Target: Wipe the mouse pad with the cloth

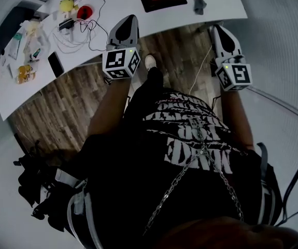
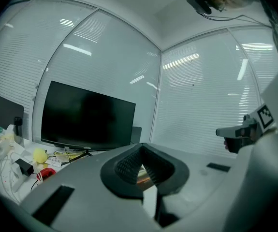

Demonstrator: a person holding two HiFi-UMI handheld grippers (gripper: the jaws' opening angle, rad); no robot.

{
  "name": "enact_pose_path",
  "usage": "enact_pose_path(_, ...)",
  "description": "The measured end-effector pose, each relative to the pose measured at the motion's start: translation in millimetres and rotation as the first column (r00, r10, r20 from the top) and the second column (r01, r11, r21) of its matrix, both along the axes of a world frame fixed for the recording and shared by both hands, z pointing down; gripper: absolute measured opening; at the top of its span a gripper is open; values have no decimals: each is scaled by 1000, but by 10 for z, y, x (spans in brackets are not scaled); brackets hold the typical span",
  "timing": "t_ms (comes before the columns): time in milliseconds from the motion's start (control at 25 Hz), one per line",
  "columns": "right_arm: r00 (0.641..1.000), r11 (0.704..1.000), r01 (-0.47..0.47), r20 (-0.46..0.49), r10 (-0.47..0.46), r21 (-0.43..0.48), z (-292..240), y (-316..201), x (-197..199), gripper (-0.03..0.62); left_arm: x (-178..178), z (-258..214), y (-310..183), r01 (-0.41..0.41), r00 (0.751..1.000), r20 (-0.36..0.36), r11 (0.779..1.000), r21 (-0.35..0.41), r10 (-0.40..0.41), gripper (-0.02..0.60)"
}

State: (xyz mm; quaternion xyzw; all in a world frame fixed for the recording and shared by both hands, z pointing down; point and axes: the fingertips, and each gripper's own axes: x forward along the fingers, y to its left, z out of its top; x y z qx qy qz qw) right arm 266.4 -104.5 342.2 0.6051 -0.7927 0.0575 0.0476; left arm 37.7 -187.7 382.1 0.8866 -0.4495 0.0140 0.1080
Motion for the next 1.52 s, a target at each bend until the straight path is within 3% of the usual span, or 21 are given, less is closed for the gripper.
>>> enact_pose_path(320, 999, 999, -30, -41, 29, -33, -12, -724, 28, -5, -42, 29, -884, -10, 999, -37, 1000, -13, 10, 5)
enact_pose_path(600, 993, 992, -106, -64, 101, -74, 107, -1187, 243, -5, 326, 153, -1366, -118, 993, -14, 993, -27, 118, 5)
enact_pose_path(880, 993, 974, -107, -73, 95, -199, 724, -1650, 534, -3, 821, 646, -1666, -189, 980, 32, 973, -130, 195, 5)
enact_pose_path(1000, 995, 958, -95, -58, 82, -272, 1115, -1822, 748, 8, 1050, 918, -1742, -190, 978, 50, 964, -184, 202, 5)
enact_pose_path(1120, 998, 931, -67, -19, 65, -359, 1530, -2025, 918, 75, 1198, 1169, -1855, -170, 979, 73, 956, -239, 192, 5)
enact_pose_path(1520, 998, 825, 9, -40, -39, -565, 2668, -2624, 1308, 89, 1726, 1951, -2343, -86, 981, 133, 933, -349, 140, 5)
